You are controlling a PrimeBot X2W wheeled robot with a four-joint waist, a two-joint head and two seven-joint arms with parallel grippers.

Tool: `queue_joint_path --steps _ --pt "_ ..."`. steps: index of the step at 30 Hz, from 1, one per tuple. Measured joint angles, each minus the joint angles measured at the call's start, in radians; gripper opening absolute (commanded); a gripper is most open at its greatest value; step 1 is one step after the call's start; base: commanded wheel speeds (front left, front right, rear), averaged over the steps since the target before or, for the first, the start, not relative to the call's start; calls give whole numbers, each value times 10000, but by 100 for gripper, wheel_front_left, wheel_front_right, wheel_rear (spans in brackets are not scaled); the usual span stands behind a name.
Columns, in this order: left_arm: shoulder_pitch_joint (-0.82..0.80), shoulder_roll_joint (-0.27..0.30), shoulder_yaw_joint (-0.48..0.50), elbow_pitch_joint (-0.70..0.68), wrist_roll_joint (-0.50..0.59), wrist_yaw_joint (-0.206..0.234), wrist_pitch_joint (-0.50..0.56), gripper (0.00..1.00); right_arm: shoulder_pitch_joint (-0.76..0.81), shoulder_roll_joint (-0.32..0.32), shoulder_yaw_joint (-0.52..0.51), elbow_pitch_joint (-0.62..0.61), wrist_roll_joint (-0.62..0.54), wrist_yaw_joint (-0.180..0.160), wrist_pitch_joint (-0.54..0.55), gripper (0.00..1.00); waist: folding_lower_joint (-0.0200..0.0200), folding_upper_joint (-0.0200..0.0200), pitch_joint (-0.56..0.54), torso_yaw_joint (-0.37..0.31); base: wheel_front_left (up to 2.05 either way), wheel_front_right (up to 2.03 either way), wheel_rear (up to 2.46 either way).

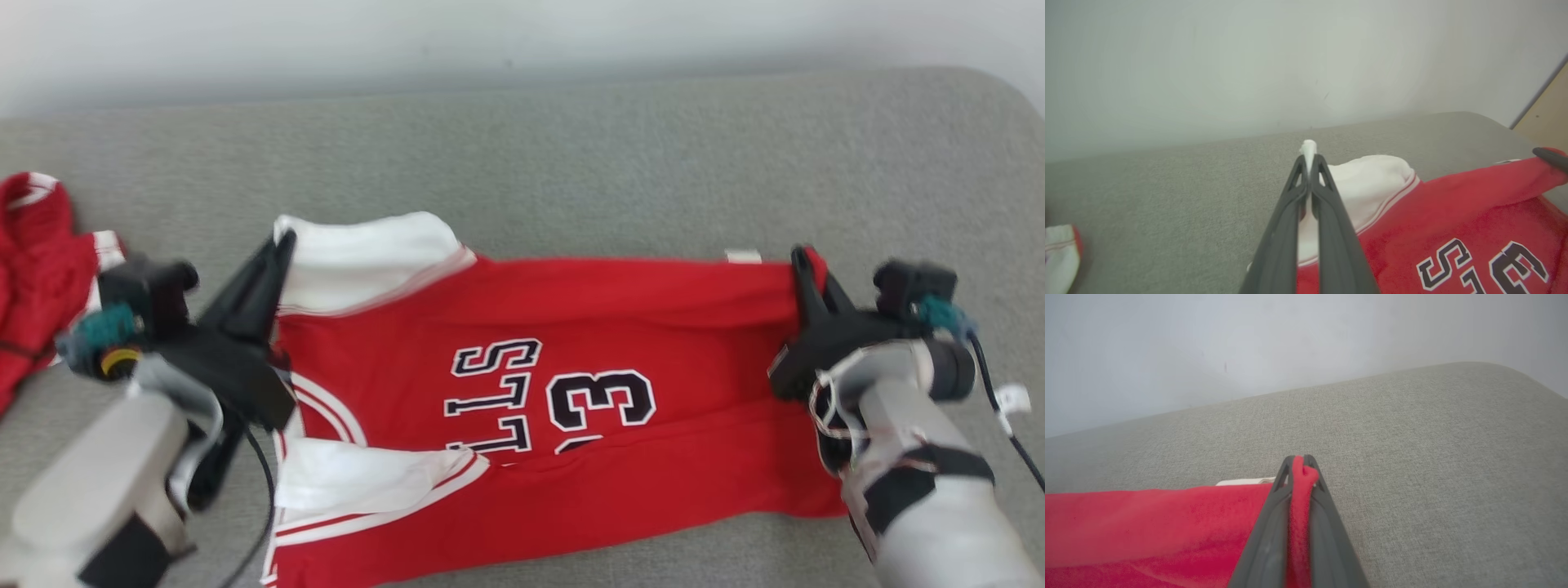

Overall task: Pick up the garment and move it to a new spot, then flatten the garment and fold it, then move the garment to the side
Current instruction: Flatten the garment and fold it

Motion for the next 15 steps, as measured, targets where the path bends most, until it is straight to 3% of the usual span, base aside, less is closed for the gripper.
queue_joint_path --steps 8,15 --pt "3133 -347 1542 -2585 928 610 -4 0 2246 -631 96 -2121 1110 0 -13 0 -1 -1 -564 566 0 0 0" --pt "4929 -978 2021 -3375 1626 777 -2 0 4033 -871 -295 -3620 1749 0 -15 0 -1 0 -813 1075 0 0 0"
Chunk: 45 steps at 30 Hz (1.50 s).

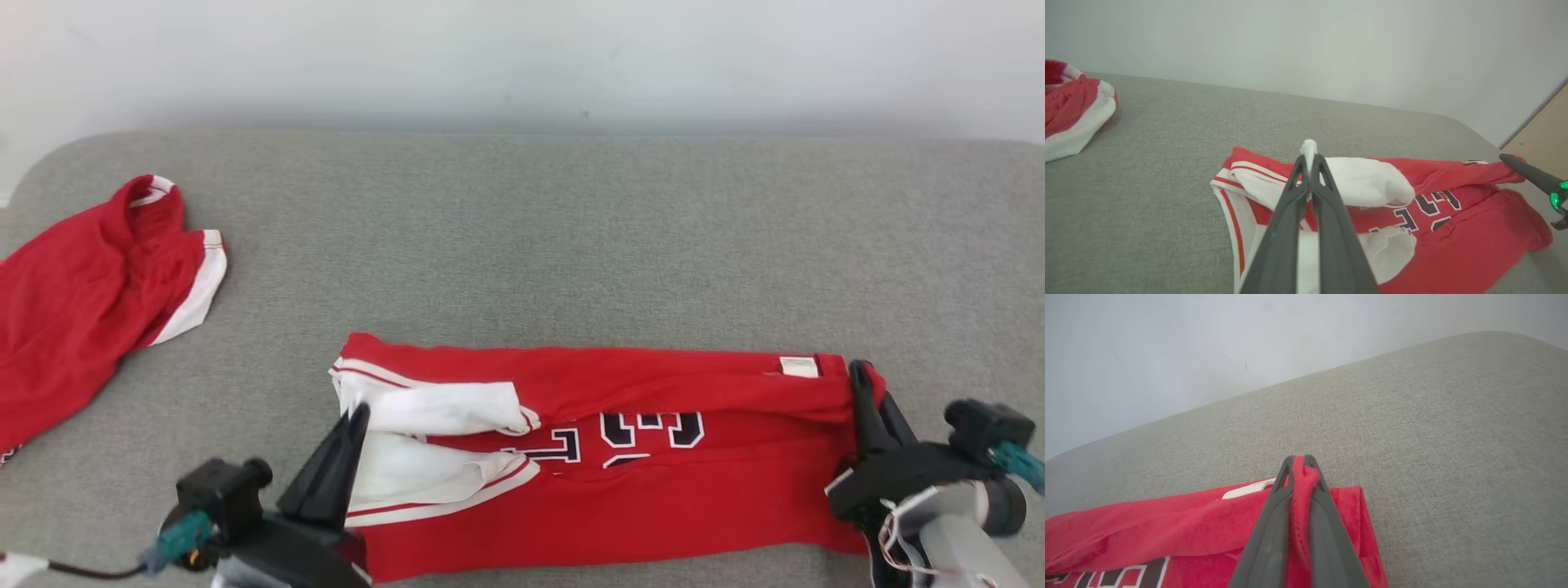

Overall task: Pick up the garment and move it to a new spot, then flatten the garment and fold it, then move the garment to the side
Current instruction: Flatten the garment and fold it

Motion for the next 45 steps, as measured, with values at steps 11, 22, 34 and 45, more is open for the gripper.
queue_joint_path --steps 11,22,34,45 --pt "1220 -823 809 1014 508 -186 0 0 979 -151 29 -94 232 0 2 0 1 0 -330 0 0 0 0" --pt "1660 -1471 2291 1350 1465 -98 0 100 1034 -219 -171 75 299 0 33 100 2 0 -733 139 0 0 0" --pt "3152 -2061 4497 -109 3923 261 -2 100 1420 -224 -600 895 -121 0 255 100 0 0 -1543 323 0 0 0" --pt "3642 -2723 5321 -61 5170 -823 -2 100 626 63 -564 2907 -579 0 251 100 2 1 -1720 603 0 0 0"
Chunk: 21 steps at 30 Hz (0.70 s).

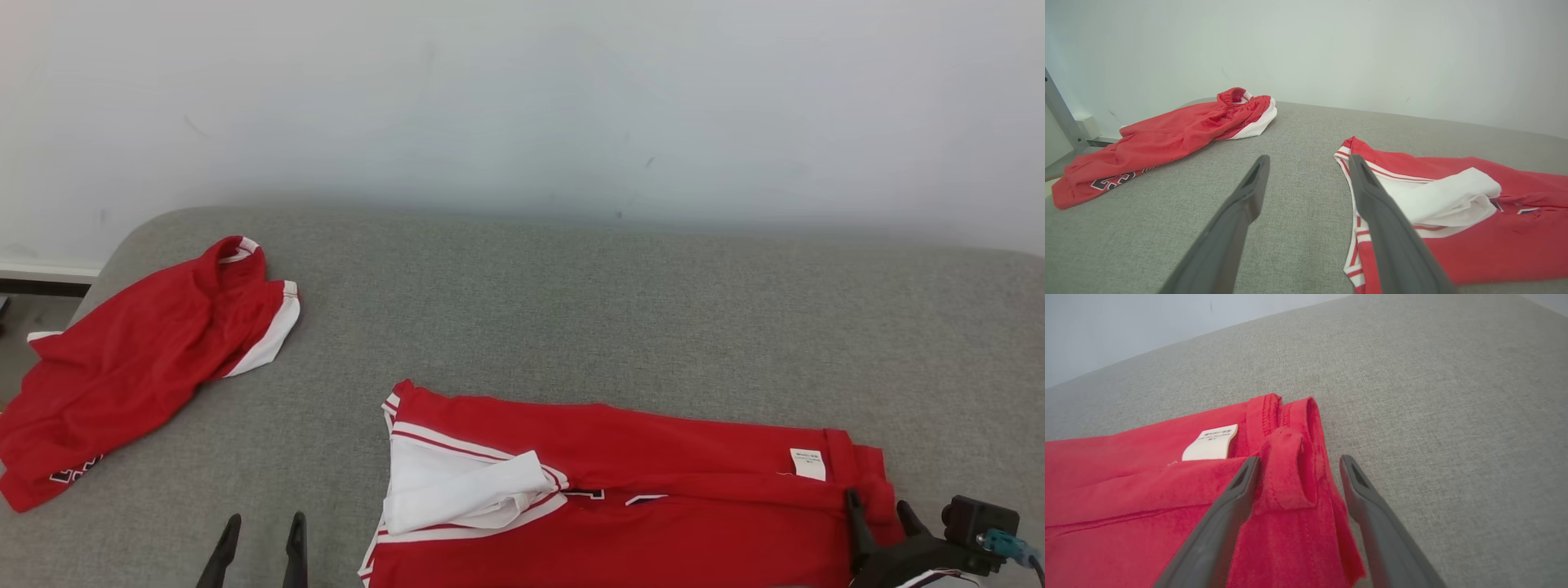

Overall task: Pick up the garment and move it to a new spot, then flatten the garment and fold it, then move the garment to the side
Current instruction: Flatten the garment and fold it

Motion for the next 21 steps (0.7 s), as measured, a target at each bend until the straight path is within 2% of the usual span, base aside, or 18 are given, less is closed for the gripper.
queue_joint_path --steps 5,11,12,13,18,21 --pt "198 -316 165 115 259 -222 2 100 -402 140 119 826 -73 0 -56 100 0 0 -17 100 0 0 0" --pt "197 -520 238 163 387 -249 2 100 -839 150 178 1818 -146 2 -31 100 0 0 -19 189 0 0 0" --pt "195 -537 244 163 414 -284 2 100 -909 167 207 1912 -134 0 12 37 0 0 -17 190 0 0 0" --pt "191 -543 230 169 447 -284 2 100 -961 190 240 1977 -117 0 15 0 0 0 -14 187 0 0 0" --pt "167 -458 35 226 468 -286 2 100 -1271 249 339 2153 21 2 -17 0 0 0 -3 130 0 0 0" --pt "162 -362 0 311 477 -286 2 100 -1300 15 265 2165 102 2 -100 0 0 0 -19 79 0 0 0"
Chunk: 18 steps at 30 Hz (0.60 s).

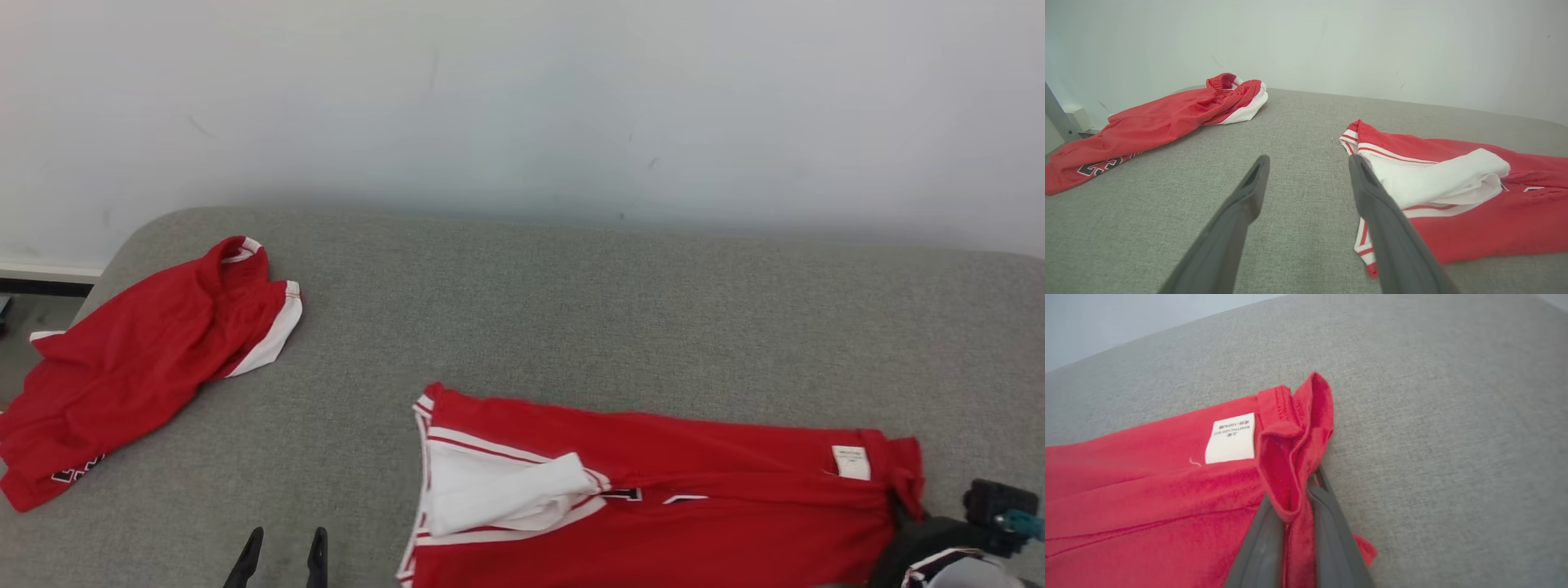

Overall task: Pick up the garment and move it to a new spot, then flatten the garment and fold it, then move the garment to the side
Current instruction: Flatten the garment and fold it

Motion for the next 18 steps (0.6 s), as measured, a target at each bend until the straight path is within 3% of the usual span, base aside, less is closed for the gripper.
queue_joint_path --steps 3,9,12,18 --pt "-9 -6 12 40 6 0 0 100 0 -811 -384 -79 73 0 -90 0 0 0 -40 -63 0 0 0" --pt "-20 -40 148 134 100 -2 -2 100 46 -1701 -1007 -807 -31 0 -132 0 0 0 -56 -204 0 0 0" --pt "-19 -59 282 173 121 -2 0 100 123 -1519 -1066 -1427 -81 -2 -134 0 1 0 -73 -315 0 0 0" --pt "-20 -107 341 230 153 -2 0 100 352 -562 -364 -3254 663 -2 194 0 0 0 -164 -462 0 0 0"
